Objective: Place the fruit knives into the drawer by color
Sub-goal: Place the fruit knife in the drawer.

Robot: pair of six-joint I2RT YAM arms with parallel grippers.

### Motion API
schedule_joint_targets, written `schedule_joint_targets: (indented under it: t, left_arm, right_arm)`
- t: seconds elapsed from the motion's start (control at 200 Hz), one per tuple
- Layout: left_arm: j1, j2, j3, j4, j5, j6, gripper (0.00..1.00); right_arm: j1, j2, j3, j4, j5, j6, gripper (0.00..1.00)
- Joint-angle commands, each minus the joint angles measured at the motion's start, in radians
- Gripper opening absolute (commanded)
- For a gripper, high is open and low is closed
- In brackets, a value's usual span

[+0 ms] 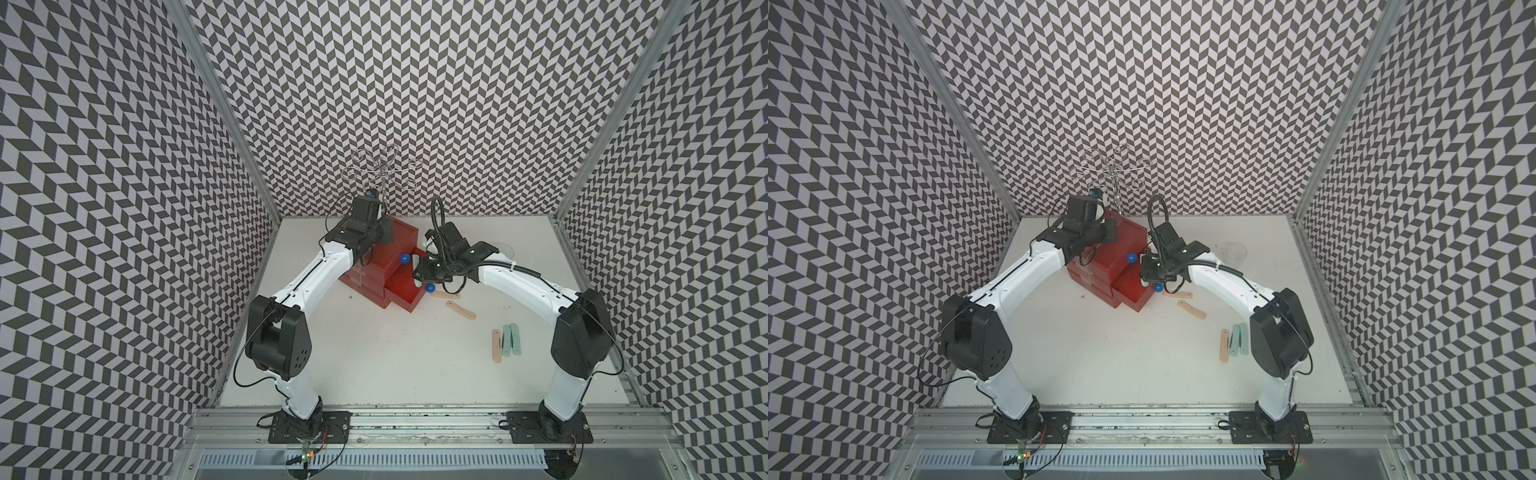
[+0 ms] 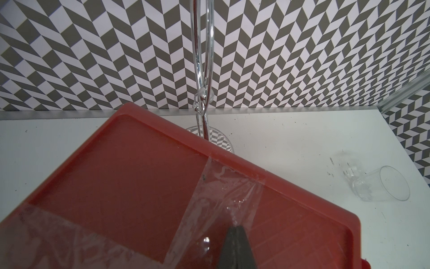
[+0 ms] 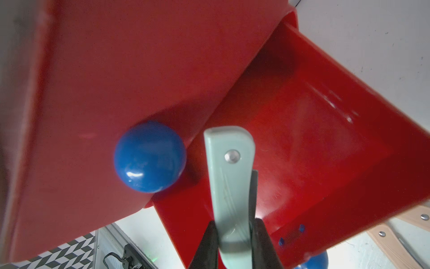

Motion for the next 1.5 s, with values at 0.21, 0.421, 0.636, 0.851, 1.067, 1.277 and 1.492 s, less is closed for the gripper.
schedule_joint_targets:
  t: [0.21,0.421,0.636,0.851,1.067,1.277,1.492]
  left_arm:
    - [0.002,0.106,-0.064,-0.266,-0.010,0.006,0.00]
    - [0.001,0.106,-0.064,-0.266,-0.011,0.006,0.00]
    - [0.002,0.106,-0.064,-0.266,-0.010,0.007,0.00]
    - [0.002,0.105,-0.064,-0.266,-0.010,0.007,0.00]
    - [0.001,0.106,-0.064,-0.266,-0.010,0.005,0.00]
    - [0.001,0.106,-0.064,-0.268,-0.008,0.006,0.00]
    - [0.002,0.106,-0.064,-0.268,-0.006,0.005,0.00]
  right_arm:
    - [-0.001,0.024,-0.019,0.045,-0.005,0.001,0.18]
    - [-0.001,0.029,-0.019,0.045,-0.005,0.000,0.22]
    - [-0.001,0.028,-0.013,0.045,-0.004,-0.001,0.30]
    - [-0.001,0.028,0.006,0.041,-0.013,-0.012,0.33]
    - [-0.001,-0.050,0.047,0.060,0.033,-0.052,0.33]
    - [-0.007,-0.145,0.127,-0.094,0.235,-0.091,0.33]
    - [-0.054,-0.300,-0.058,-0.189,0.437,-0.052,0.35]
